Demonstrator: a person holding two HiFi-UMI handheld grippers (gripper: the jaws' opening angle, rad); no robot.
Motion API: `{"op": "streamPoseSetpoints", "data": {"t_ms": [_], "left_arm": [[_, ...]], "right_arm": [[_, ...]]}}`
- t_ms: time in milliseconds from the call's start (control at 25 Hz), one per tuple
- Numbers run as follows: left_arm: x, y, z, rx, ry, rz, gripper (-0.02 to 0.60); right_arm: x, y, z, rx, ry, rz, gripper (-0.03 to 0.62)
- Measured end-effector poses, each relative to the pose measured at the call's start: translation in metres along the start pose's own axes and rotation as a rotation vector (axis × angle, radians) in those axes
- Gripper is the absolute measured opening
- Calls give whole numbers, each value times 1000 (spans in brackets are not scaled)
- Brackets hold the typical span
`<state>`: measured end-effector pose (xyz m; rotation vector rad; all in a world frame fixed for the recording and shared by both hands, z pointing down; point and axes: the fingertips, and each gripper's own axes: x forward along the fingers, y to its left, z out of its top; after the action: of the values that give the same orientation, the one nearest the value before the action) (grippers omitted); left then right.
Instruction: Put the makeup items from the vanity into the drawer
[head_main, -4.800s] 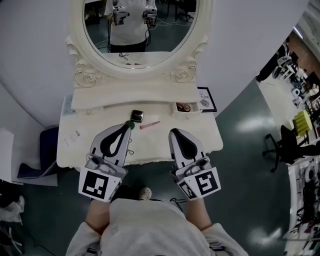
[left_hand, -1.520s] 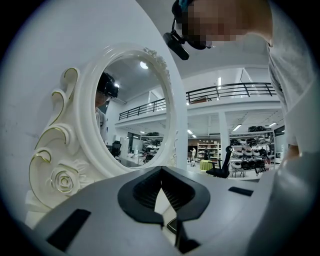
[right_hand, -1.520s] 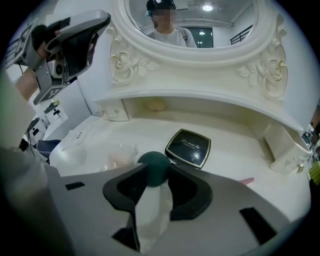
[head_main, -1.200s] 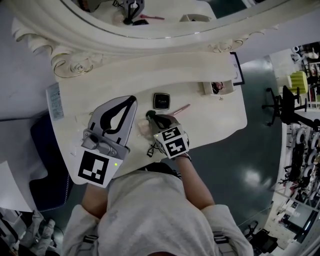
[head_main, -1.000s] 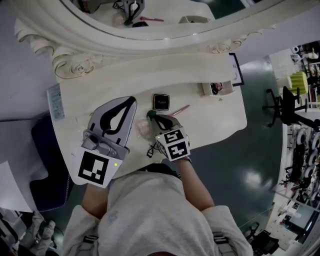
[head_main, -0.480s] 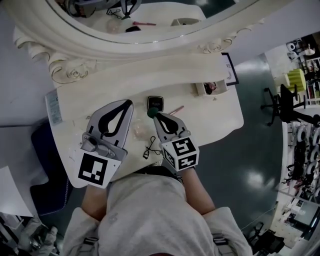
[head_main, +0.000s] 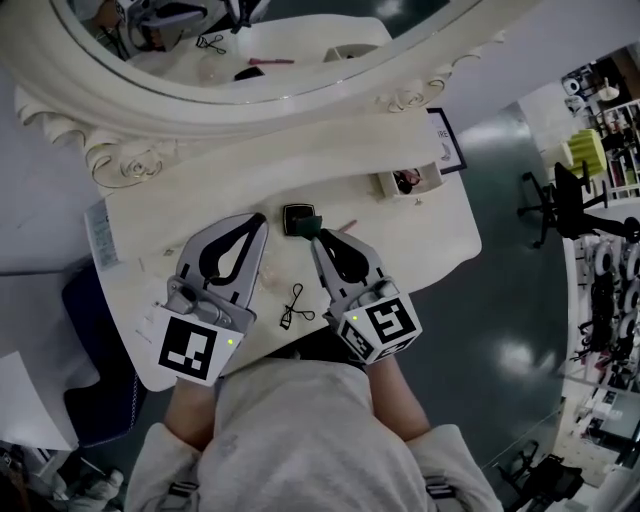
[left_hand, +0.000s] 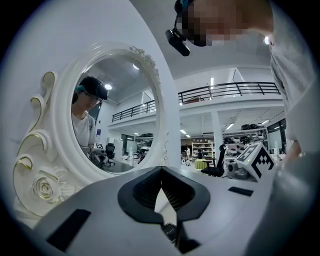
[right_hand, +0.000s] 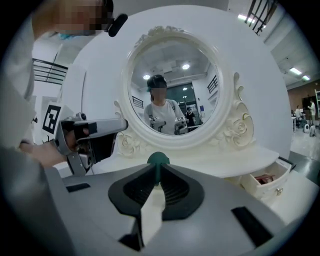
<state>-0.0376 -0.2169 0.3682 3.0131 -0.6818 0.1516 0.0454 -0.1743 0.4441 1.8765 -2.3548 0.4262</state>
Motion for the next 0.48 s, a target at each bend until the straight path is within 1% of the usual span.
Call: {"op": "streamPoseSetpoints", "data": {"t_ms": [240,480], "left_arm": [[14,-10,8,7,-10,-16,15],[29,-22,21,27,-31,8,15]], "right_arm": [[-17,-13,24,20,-98,-2,40],[-35,-40,47,14,-163,5,40]]}}
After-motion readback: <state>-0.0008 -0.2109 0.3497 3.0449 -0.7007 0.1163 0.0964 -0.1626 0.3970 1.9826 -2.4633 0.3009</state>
